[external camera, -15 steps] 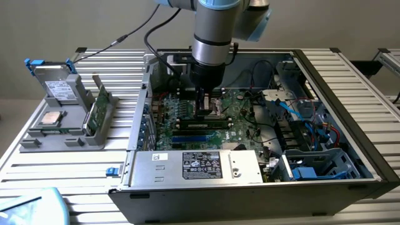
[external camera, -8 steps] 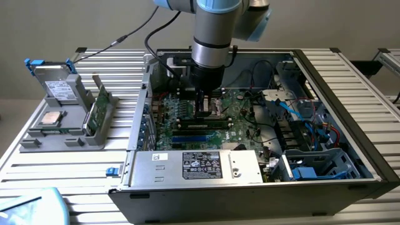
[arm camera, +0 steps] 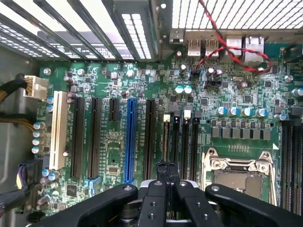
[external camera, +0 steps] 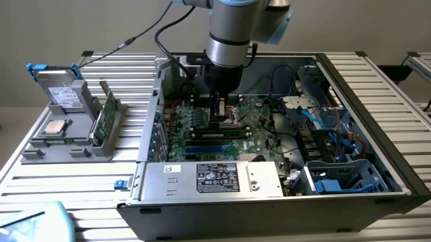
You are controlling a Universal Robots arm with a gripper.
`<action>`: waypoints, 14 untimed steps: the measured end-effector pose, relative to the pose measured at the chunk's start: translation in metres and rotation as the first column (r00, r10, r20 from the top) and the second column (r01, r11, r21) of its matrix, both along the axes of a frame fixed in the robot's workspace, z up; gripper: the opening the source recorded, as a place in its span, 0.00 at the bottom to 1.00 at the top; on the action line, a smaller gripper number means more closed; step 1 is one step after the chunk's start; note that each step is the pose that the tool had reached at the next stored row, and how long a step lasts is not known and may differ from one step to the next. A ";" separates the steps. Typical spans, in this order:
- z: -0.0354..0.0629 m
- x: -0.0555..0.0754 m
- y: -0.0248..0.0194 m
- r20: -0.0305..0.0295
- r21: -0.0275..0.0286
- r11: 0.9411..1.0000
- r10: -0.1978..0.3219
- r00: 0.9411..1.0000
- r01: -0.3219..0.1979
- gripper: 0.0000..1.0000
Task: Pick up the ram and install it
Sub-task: 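Press down the ram until it locks into place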
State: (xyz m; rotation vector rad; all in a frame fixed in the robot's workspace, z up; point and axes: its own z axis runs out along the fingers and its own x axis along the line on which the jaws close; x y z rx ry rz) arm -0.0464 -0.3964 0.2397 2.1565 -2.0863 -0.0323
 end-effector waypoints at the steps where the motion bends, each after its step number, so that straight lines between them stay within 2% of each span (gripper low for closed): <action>1: 0.0004 0.003 0.0000 -0.001 0.000 1.000 0.000 1.000 0.000 0.11; 7: 0.0010 0.024 0.0000 -0.006 0.000 1.000 0.001 1.000 -0.001 0.11; 14: 0.0010 0.024 0.0000 -0.006 0.000 1.000 0.001 1.000 -0.001 0.11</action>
